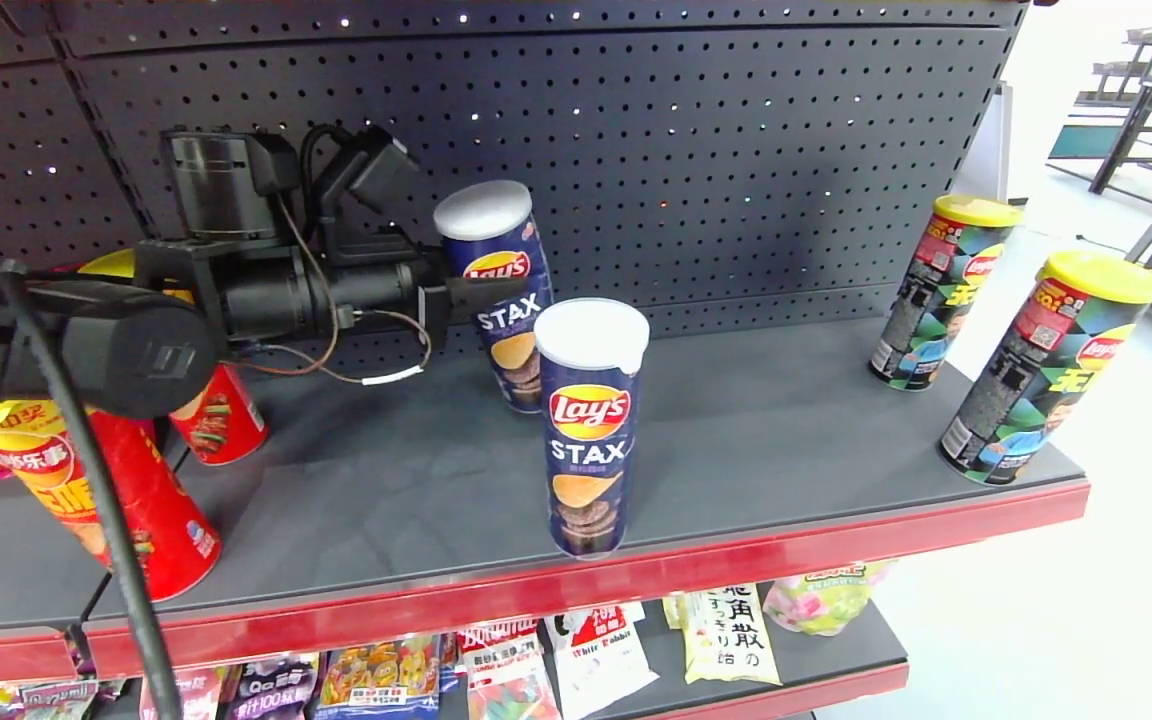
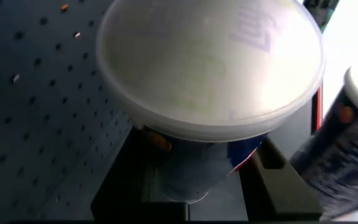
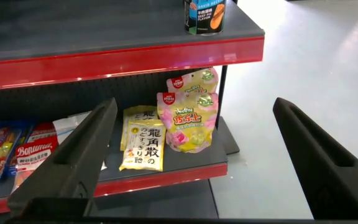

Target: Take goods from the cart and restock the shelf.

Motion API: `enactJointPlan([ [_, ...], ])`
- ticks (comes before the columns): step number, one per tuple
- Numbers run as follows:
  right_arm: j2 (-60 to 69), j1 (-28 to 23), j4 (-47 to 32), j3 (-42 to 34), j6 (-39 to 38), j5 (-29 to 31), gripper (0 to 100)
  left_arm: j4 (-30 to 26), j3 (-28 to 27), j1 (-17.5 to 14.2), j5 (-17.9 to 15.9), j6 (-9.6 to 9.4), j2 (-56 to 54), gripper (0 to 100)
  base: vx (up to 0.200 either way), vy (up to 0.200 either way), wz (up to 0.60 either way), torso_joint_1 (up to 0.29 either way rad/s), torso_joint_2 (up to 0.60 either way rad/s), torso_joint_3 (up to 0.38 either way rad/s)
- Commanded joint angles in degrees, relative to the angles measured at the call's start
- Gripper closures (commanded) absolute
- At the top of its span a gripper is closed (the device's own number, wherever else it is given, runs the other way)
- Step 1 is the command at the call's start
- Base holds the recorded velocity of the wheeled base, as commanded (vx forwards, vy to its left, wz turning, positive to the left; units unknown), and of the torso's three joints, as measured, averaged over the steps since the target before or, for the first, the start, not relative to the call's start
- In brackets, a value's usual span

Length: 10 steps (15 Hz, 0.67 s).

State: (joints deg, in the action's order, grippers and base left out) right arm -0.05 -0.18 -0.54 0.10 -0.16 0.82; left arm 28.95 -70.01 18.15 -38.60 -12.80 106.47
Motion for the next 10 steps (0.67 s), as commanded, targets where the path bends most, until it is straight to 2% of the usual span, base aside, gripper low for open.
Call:
enactJointPlan([
  [1,0.0,0.0,0.0,0.0,0.1,0.0,0,-0.2,-3.3,-0.1,-0.8,-1.88,4.7,100,0.0,0.0,0.0,0.0,0.0,0.0],
  [3,0.0,0.0,0.0,0.0,0.0,0.1,0,-0.4,-5.3,0.0,-1.3,-1.97,6.4,100,0.0,0.0,0.0,0.0,0.0,0.0],
  [6,0.0,0.0,0.0,0.0,0.0,0.0,0,-0.5,-7.8,0.5,-4.3,-2.05,8.8,100,0.0,0.0,0.0,0.0,0.0,0.0],
  [10,0.0,0.0,0.0,0.0,0.1,0.0,0,-2.9,-10.8,0.8,-4.3,-2.05,9.8,100,0.0,0.0,0.0,0.0,0.0,0.0],
])
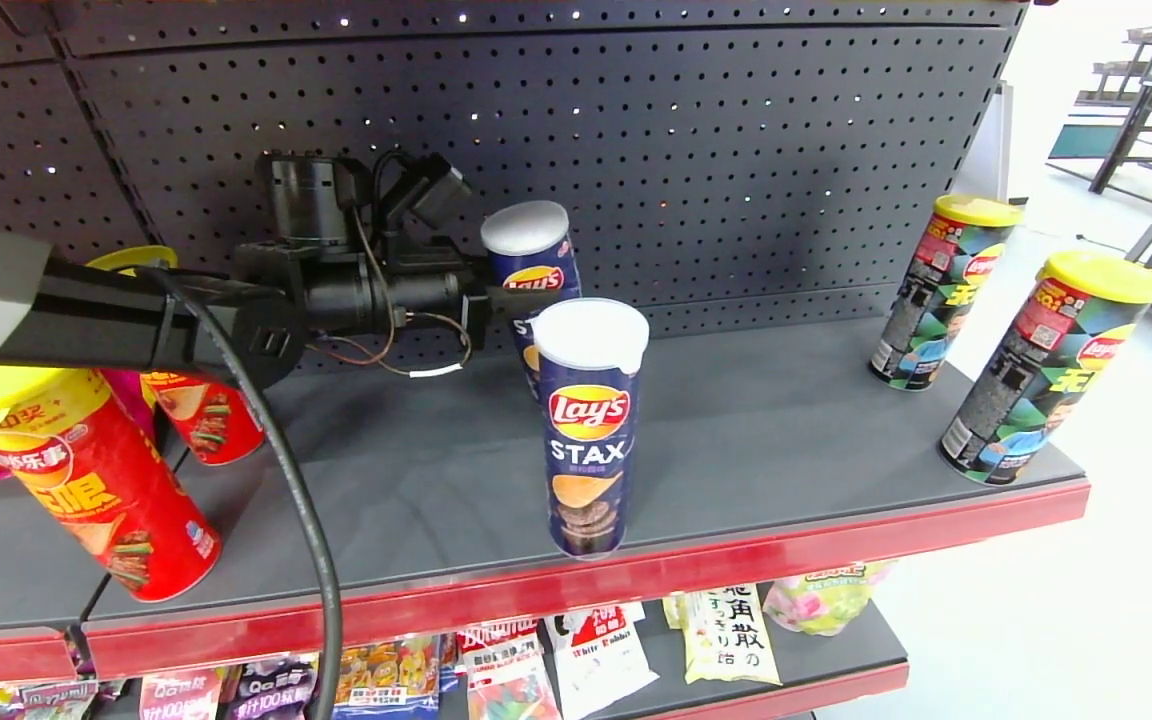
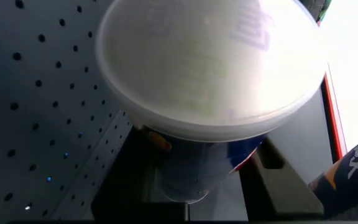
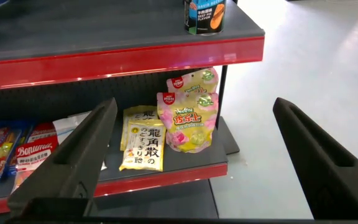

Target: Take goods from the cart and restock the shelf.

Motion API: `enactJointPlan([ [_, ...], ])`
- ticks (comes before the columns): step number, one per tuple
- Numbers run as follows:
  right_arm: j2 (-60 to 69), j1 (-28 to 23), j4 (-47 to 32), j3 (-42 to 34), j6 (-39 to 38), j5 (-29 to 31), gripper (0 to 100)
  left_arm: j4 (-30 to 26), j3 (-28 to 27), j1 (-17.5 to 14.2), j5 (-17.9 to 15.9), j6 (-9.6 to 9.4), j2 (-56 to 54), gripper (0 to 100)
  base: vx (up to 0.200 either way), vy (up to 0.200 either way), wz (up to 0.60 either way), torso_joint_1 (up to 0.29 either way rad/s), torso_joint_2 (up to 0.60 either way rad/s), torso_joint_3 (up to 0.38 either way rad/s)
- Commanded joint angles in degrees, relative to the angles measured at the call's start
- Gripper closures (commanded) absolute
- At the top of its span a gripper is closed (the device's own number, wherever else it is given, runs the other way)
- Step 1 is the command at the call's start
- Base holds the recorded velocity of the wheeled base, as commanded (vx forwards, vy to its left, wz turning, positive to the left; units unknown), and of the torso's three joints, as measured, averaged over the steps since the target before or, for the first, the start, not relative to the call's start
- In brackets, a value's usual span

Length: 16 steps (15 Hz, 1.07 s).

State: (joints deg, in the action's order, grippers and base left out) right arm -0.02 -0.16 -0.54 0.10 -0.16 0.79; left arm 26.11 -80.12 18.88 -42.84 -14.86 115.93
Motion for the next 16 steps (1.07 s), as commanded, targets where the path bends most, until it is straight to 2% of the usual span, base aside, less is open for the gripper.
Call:
enactJointPlan([
  [1,0.0,0.0,0.0,0.0,0.0,0.1,0,-0.4,-0.9,0.1,0.1,0.01,0.3,100,0.0,0.0,0.0,0.0,0.0,0.0],
  [6,0.0,0.0,0.0,0.0,0.1,0.1,0,-2.8,-1.4,1.5,0.3,0.01,0.6,100,0.0,0.0,0.0,0.0,0.0,0.0],
  [9,0.0,0.0,0.0,0.0,0.1,0.0,0,-4.0,-1.4,1.5,0.4,0.01,0.6,100,0.0,0.0,0.0,0.0,0.0,0.0],
  [12,0.0,0.0,0.0,0.0,0.0,0.0,0,-6.7,-4.5,1.5,0.3,-0.08,1.6,100,0.0,0.0,0.0,0.0,0.0,0.0],
  [16,0.0,0.0,0.0,0.0,0.0,0.0,0,-7.3,-4.3,1.5,0.3,-0.08,1.8,100,0.0,0.0,0.0,0.0,0.0,0.0],
])
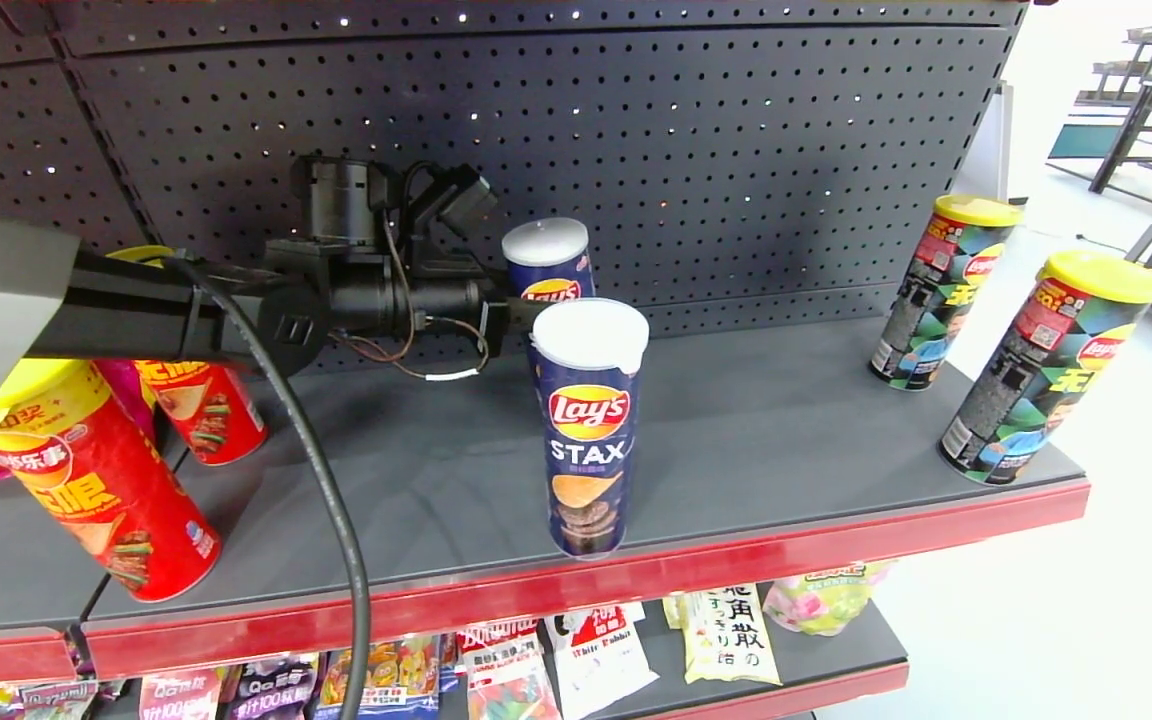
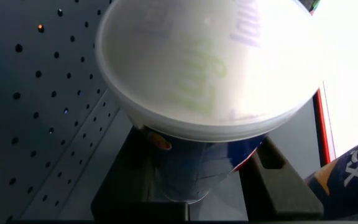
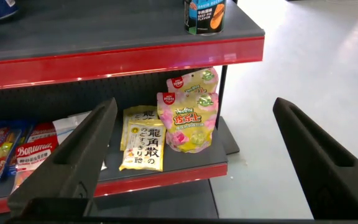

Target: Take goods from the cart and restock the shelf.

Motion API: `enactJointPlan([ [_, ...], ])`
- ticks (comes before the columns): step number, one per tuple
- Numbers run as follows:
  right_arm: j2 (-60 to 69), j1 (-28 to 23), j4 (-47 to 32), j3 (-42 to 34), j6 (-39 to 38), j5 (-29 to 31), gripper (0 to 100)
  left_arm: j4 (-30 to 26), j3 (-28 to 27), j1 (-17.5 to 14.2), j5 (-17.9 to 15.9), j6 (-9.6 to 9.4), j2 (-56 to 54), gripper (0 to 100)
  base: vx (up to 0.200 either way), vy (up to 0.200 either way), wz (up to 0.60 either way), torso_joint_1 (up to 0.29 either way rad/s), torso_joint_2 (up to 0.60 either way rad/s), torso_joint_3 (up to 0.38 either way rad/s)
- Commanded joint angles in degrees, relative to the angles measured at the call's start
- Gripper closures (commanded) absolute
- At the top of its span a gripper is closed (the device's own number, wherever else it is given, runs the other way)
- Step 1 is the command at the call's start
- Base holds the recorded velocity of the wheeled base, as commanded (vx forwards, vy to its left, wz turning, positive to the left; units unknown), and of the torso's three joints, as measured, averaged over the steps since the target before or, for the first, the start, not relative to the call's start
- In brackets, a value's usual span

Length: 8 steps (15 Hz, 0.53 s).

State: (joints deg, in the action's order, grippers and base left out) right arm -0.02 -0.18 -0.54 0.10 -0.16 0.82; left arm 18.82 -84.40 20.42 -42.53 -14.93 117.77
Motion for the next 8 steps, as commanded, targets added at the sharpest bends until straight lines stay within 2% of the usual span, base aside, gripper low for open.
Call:
enactJointPlan([
  [1,0.0,0.0,0.0,0.0,0.0,0.0,0,0.0,-0.2,0.0,0.0,-0.01,0.0,100,0.0,0.0,0.0,0.0,0.0,0.0],
  [6,0.0,0.0,0.0,0.0,0.1,0.1,0,0.0,0.1,0.0,0.0,-0.18,0.8,100,0.0,0.0,0.0,0.0,0.0,0.0],
  [7,0.0,0.0,0.0,0.0,0.0,0.0,0,-0.2,0.2,0.0,0.0,-0.62,1.0,0,0.0,0.0,0.0,0.0,0.0,0.0],
  [8,0.0,0.0,0.0,0.0,0.1,0.1,0,-1.2,0.1,0.0,0.0,-1.33,1.0,0,0.0,0.0,0.0,0.0,0.0,0.0],
])
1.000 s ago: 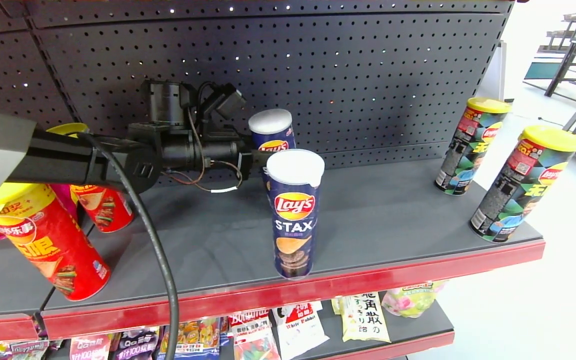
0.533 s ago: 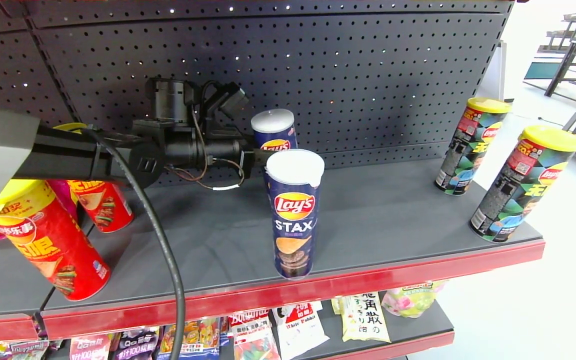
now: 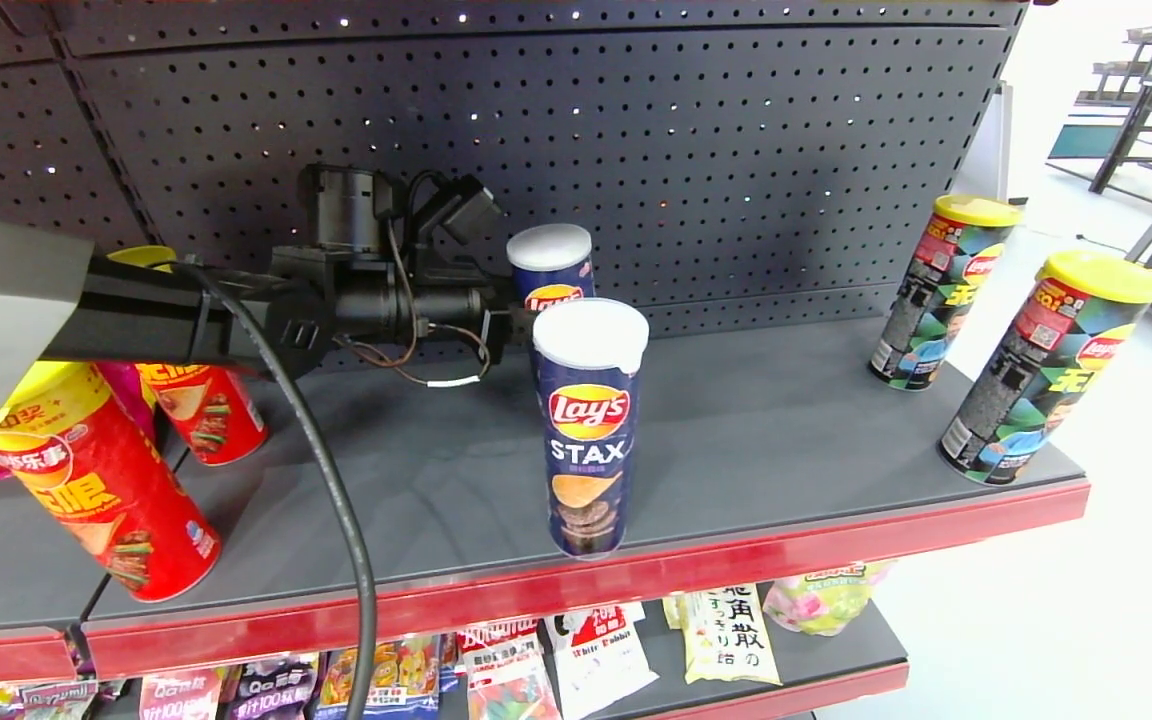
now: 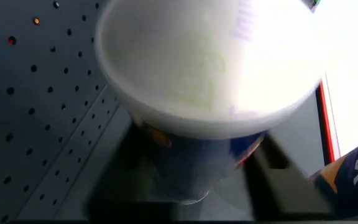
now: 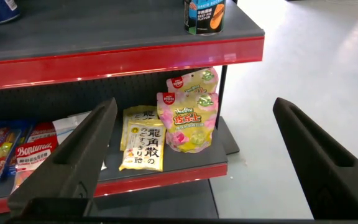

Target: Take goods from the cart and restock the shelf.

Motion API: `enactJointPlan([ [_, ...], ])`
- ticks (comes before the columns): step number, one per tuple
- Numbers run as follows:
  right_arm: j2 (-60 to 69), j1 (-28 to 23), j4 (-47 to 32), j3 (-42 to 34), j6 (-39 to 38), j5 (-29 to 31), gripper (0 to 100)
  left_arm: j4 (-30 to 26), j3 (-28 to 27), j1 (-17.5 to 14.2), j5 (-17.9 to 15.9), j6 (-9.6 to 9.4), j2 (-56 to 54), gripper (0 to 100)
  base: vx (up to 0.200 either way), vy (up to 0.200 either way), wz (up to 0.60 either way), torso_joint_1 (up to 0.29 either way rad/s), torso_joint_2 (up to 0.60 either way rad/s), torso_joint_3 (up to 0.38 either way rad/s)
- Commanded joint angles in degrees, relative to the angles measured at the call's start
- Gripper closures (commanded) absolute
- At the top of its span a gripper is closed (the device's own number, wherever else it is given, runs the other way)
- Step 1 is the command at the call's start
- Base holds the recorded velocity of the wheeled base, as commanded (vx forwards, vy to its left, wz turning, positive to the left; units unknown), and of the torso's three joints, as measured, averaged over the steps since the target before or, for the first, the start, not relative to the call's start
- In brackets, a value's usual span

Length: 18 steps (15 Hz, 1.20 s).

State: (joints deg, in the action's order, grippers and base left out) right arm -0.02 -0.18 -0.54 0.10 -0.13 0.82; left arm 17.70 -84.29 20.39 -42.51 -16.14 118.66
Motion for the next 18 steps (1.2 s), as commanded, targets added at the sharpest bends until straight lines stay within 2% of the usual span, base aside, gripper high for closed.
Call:
enactJointPlan([
  [1,0.0,0.0,0.0,0.0,0.0,0.0,0,-0.6,-0.2,0.0,0.1,-0.3,0.1,0,0.0,0.0,0.0,0.0,0.0,0.0],
  [6,0.0,0.0,0.0,0.0,0.0,0.0,0,-0.8,0.7,-0.3,0.4,-0.38,-1.0,0,0.0,0.0,0.0,0.0,0.0,0.0],
  [9,0.0,0.0,0.0,0.0,0.0,0.1,0,-0.6,4.8,-1.3,4.4,-0.82,-4.0,0,0.0,0.0,0.0,0.0,0.0,0.0],
  [13,0.0,0.0,0.0,0.0,0.0,0.0,0,-0.6,11.9,-2.8,5.2,-0.73,-10.7,0,0.0,0.0,0.0,0.0,0.0,0.0],
  [16,0.0,0.0,0.0,0.0,0.0,0.1,0,-0.5,19.7,-3.3,5.6,-0.82,-18.2,0,0.0,0.0,0.0,0.0,0.0,0.0],
  [18,0.0,0.0,0.0,0.0,0.0,0.0,0,-0.6,25.7,-3.3,8.8,-0.73,-24.5,0,0.0,0.0,0.0,0.0,0.0,0.0],
])
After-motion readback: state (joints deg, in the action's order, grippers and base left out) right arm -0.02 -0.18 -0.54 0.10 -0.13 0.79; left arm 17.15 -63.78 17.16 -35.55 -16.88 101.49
